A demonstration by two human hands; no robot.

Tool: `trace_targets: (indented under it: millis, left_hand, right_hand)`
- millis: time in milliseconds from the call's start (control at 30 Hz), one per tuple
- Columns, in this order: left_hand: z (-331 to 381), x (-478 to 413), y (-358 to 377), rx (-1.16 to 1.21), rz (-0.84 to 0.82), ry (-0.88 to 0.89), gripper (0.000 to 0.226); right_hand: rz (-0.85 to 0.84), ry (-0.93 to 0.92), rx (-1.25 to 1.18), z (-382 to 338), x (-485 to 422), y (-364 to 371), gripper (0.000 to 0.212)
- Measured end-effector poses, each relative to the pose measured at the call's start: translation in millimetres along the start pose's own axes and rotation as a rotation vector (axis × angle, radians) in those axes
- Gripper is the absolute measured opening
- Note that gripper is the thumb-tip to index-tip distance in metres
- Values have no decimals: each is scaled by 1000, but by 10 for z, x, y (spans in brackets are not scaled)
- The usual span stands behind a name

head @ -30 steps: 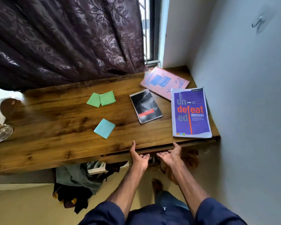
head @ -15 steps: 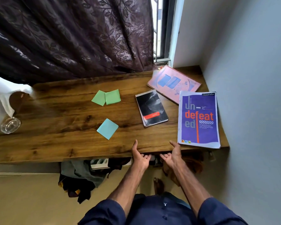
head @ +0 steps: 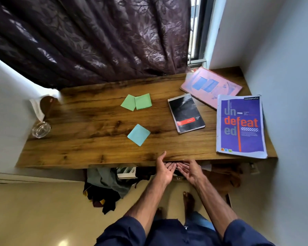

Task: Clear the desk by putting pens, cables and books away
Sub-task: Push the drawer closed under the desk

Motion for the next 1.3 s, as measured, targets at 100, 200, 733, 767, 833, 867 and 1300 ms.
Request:
trace_targets:
  millis: [100, 200, 733, 767, 833, 867, 1300]
  left_hand:
    - [187, 38, -299, -144, 7, 37, 62]
    - [393, 4, -714, -309, -10, 55, 44]
    - [1872, 118, -3698, -447, -50, 2, 24]
    - [1911, 107, -3812, -406, -43, -6, 23]
    - [1985, 58, -4016, -325, -26, -9, 26]
    - [2007, 30, -4106, -282, -17, -17, 31]
    - [2757, -757, -4690, 266, 112, 37, 58]
  right_hand:
    - [-7, 27, 44, 293, 55, 183, 30]
    - [-38, 63, 52, 660, 138, 443, 24]
    - [-99, 63, -112, 3371, 617, 1450, 20]
    - [-94, 59, -123, 3450, 621, 1456, 22]
    - [-86, 51, -141, 3579, 596, 1495, 26]
    - [-83, 52, -140, 3634, 573, 1521, 28]
    - [-51, 43, -341, 4052, -555, 2046, 82]
Point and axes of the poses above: each hand's wrist, its own x-axis away from the middle knuckle, its own y-axis out of the palm, z = x × y, the point moved 10 cm from there along -x, towards the middle knuckle, and after that the axes turned 13 degrees about -x, right-handed, at the moved point
